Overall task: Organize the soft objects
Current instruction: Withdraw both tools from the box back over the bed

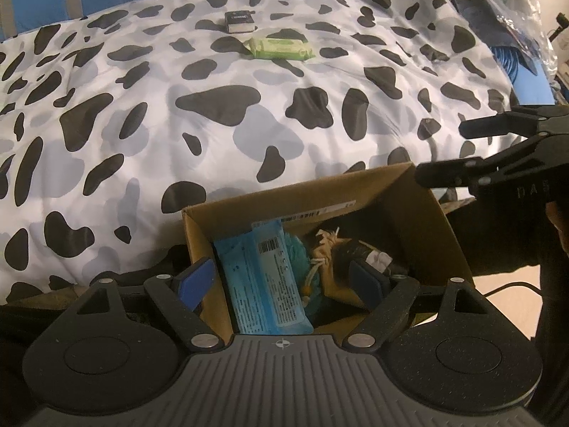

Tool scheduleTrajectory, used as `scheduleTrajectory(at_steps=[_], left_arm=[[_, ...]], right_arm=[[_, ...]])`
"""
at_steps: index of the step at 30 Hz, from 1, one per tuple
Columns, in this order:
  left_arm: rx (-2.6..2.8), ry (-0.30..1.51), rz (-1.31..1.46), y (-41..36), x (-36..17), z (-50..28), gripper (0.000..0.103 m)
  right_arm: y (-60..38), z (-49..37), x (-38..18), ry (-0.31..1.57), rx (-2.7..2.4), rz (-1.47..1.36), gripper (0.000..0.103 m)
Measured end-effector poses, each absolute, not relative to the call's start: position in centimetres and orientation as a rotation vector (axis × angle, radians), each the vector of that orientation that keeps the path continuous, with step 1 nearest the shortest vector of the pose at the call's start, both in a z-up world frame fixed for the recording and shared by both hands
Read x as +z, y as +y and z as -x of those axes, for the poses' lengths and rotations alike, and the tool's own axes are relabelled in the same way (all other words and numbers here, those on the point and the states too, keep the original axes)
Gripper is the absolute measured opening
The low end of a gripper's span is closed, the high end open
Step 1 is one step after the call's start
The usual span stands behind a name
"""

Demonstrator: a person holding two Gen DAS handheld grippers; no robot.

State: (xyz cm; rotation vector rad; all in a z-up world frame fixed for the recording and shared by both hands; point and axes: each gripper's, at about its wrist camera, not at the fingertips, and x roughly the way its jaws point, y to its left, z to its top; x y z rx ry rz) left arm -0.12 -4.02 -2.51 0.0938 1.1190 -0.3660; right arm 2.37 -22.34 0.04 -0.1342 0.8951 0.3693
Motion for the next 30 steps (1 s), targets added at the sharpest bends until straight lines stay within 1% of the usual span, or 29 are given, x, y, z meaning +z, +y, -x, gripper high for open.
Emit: scheduleTrajectory(at_steps=[5,14,16,30], left_arm=[[-0.346,1.094,-0.079,-3.8,-2.3,0.0,0.083],[-0.314,1.059,-0.066,-3.7,-1.9,-0.3,0.083],[-0.311,1.051,-0.067,-3.8,-1.9,-0.5,0.083],[-0.312,0.976,-0.101,-4.0,-1.0,-1.8,0.083]], right_arm=[[-22.7,-2.5,0.6,0.845,0.325,0.142,0.099],[-22.6,-2.5,0.5,0.845,0.319,0.165,0.1],[-22.6,-2.5,0.6,0.84,0.314,0.169,0.103],[-23.7,-3.0,1.0,0.804,0.268,0.148,0.103]])
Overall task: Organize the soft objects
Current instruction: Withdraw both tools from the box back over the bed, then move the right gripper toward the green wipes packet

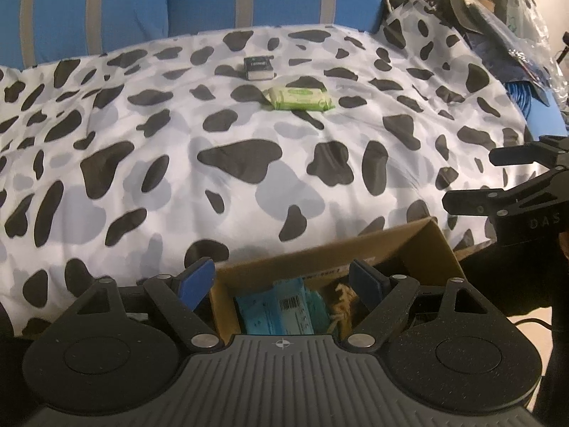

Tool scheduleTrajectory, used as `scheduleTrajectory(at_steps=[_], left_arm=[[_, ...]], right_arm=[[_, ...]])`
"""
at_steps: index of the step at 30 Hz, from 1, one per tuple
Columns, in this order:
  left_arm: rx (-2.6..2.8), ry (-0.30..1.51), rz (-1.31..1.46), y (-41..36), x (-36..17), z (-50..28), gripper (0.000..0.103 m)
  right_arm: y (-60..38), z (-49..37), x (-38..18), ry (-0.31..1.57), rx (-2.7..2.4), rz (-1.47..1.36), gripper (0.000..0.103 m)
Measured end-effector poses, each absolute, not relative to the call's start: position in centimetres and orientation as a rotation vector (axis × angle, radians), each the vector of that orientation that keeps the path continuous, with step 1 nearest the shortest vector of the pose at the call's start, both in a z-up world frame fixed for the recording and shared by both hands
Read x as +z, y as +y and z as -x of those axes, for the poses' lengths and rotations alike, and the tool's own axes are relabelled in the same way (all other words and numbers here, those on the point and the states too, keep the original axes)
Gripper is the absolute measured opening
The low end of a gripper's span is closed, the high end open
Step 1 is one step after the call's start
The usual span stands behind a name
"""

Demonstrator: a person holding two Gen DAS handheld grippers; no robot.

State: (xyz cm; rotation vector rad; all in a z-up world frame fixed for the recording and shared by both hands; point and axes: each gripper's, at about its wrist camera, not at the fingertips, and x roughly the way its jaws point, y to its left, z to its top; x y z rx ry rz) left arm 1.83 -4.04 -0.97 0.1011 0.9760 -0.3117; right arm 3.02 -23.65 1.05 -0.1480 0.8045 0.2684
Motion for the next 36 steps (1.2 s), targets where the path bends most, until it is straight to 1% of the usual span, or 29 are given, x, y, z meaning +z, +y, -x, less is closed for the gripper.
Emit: scheduleTrajectory(at_steps=[17,25,36], left_arm=[[-0.302,0.928,-0.105,-3.6,-0.9,-4.9,0.083],[-0.303,0.904,-0.102,-3.4,-0.9,-7.1,0.083],[-0.284,0.871,-0.091,-3.0,-1.1,-11.0,0.083]], right_arm=[[-24.9,-6.2,1.6,0.743,0.24,0.177,0.103],[-25.0,-8.4,1.1,0.728,0.235,0.242,0.103],[-24.9,-11.5,0.9,0.714,0.268,0.24,0.103]])
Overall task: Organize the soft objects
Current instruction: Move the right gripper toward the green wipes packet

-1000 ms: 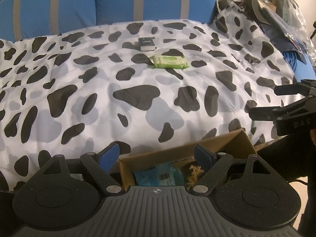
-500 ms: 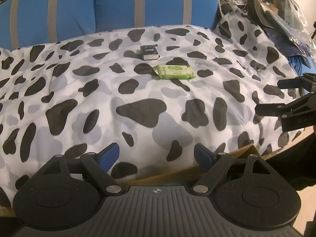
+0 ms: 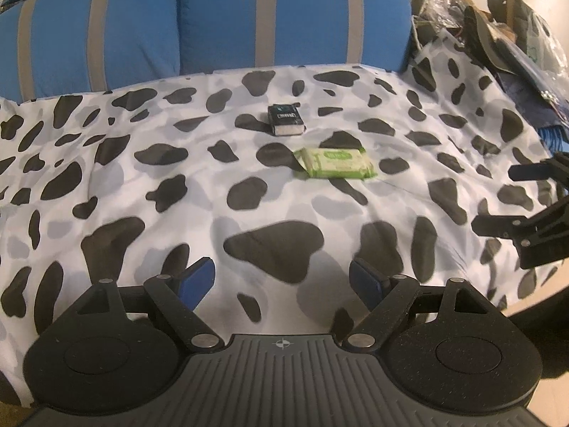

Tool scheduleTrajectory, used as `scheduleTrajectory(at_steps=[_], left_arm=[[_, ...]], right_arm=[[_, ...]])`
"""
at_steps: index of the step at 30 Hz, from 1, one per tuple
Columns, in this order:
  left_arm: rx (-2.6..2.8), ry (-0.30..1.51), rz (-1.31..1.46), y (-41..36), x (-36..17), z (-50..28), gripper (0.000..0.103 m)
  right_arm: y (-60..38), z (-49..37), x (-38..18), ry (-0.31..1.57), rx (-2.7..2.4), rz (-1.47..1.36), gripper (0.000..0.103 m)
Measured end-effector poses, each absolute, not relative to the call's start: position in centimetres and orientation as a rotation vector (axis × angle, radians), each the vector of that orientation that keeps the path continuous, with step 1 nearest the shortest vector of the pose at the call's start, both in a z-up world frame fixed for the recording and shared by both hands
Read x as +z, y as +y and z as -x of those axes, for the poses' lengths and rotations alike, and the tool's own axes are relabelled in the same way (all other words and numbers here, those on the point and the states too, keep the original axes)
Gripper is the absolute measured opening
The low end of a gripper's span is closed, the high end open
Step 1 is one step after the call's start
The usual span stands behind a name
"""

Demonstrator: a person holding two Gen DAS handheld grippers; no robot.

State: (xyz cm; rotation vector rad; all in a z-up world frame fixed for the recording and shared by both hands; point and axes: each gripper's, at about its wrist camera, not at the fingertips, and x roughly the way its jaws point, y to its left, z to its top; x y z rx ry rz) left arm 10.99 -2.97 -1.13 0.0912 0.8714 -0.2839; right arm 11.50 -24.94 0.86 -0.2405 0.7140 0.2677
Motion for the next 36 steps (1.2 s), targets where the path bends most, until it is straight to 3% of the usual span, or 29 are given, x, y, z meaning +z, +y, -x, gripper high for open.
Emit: scheduleTrajectory(at_steps=[36], left_arm=[[-0.273,0.837,-0.059,-2.3,-1.1,-21.5,0.083]], right_arm=[[-22.2,-25.9,-3.9,0.747,0.461,0.373,0.099]])
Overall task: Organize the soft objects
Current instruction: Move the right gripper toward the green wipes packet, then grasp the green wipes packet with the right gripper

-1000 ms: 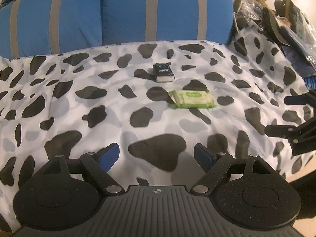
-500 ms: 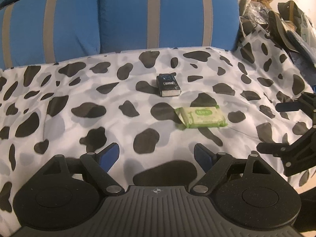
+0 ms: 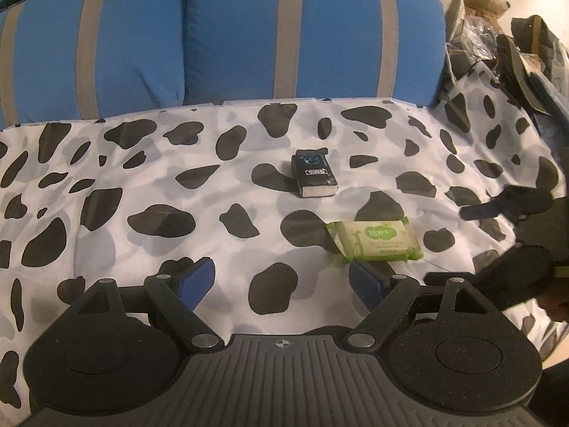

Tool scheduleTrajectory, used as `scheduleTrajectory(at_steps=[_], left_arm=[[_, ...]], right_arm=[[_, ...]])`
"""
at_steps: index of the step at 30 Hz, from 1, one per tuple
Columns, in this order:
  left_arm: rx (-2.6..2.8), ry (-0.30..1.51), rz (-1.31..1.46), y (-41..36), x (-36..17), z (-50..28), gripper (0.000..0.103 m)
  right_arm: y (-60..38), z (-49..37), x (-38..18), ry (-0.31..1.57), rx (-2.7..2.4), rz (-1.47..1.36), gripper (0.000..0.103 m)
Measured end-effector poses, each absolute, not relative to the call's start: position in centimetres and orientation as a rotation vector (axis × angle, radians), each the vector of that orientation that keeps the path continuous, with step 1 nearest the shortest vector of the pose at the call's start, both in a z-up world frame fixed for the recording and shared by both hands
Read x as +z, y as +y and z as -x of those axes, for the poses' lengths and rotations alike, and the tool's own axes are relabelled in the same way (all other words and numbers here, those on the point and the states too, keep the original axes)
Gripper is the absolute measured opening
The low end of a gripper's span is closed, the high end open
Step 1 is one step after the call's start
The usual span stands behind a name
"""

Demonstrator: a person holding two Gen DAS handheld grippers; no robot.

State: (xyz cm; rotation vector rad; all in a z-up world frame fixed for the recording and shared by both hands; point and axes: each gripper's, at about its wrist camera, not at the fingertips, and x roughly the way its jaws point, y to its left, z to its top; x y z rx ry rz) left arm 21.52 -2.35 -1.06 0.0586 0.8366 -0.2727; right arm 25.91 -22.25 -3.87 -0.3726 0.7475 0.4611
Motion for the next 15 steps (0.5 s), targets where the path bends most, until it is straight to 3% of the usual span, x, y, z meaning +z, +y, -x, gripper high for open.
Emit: scheduleTrajectory(at_steps=[15], left_arm=[[-0.282,0.883,0.006,-1.7,-1.0,-22.9,0.083]], right_arm=[[-18.9,-32.4,-6.5,0.819,0.5,0.342,0.092]])
